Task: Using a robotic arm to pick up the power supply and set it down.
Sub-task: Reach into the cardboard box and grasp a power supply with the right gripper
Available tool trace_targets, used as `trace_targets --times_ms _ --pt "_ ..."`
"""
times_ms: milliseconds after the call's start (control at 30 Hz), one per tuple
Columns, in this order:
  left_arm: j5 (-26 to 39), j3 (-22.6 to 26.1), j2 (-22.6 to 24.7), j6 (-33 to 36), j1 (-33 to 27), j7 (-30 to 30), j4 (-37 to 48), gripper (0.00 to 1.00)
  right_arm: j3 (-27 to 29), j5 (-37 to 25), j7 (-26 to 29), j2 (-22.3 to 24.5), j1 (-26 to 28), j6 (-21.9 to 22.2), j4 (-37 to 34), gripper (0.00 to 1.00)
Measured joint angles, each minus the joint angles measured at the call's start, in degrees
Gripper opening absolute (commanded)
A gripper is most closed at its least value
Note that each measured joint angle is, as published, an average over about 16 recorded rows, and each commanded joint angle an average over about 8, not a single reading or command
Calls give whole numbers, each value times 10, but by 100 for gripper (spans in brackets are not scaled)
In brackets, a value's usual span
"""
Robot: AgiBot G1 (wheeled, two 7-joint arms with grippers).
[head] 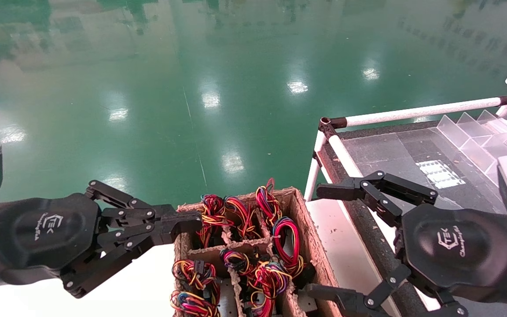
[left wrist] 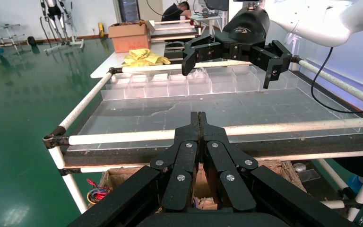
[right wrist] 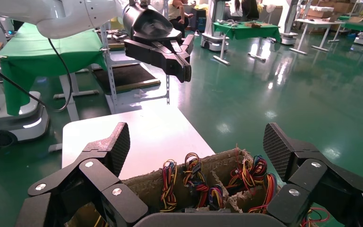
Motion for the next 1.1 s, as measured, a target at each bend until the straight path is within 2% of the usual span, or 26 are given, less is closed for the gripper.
trace_targets --times_ms 33,467,667,833,1100 --pt "0 0 0 0 0 0 0 100 0 0 0 0 0 0 0 100" --pt "0 0 0 0 0 0 0 100 -1 -3 1 1 0 2 -2 100" --pt "0 0 0 0 0 0 0 100 -8 -25 5 2 4 15 -8 100" --pt "0 0 0 0 0 0 0 100 -32 -86 24 -6 24 39 -15 100" --pt "0 0 0 0 0 0 0 100 -101 -237 67 -52 98 73 -53 100"
